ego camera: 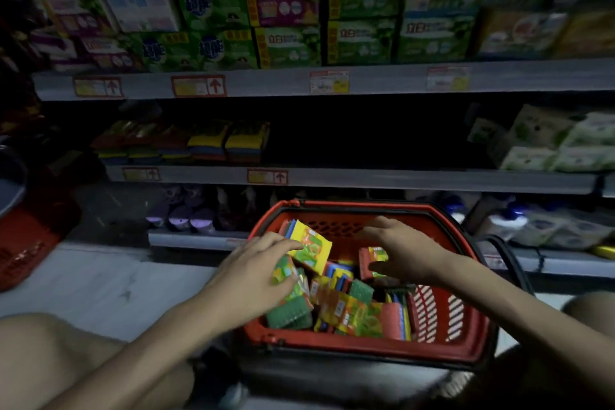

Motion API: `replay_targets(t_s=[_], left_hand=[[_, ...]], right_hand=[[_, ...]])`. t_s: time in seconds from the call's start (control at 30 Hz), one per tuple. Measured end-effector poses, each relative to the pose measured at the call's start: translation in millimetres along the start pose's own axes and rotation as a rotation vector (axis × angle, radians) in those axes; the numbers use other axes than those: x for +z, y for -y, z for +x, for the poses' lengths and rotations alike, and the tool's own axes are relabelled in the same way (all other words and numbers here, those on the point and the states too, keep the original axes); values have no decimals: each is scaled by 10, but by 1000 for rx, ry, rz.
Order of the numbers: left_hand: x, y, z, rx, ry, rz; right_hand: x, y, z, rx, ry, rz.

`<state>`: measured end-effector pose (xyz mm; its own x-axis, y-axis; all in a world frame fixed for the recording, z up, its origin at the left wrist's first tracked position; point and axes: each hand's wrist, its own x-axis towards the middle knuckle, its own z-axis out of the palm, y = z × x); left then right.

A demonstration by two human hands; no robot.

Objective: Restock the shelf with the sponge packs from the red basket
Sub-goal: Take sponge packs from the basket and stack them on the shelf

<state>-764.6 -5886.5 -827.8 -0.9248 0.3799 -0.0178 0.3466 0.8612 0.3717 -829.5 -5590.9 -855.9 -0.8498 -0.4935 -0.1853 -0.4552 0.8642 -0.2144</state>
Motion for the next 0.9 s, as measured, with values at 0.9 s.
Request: replay_targets(t_s=[0.9], left_hand=[[1262, 184, 1633, 78, 444, 1006]], right_hand=[[1151, -48, 259, -167, 247, -239]])
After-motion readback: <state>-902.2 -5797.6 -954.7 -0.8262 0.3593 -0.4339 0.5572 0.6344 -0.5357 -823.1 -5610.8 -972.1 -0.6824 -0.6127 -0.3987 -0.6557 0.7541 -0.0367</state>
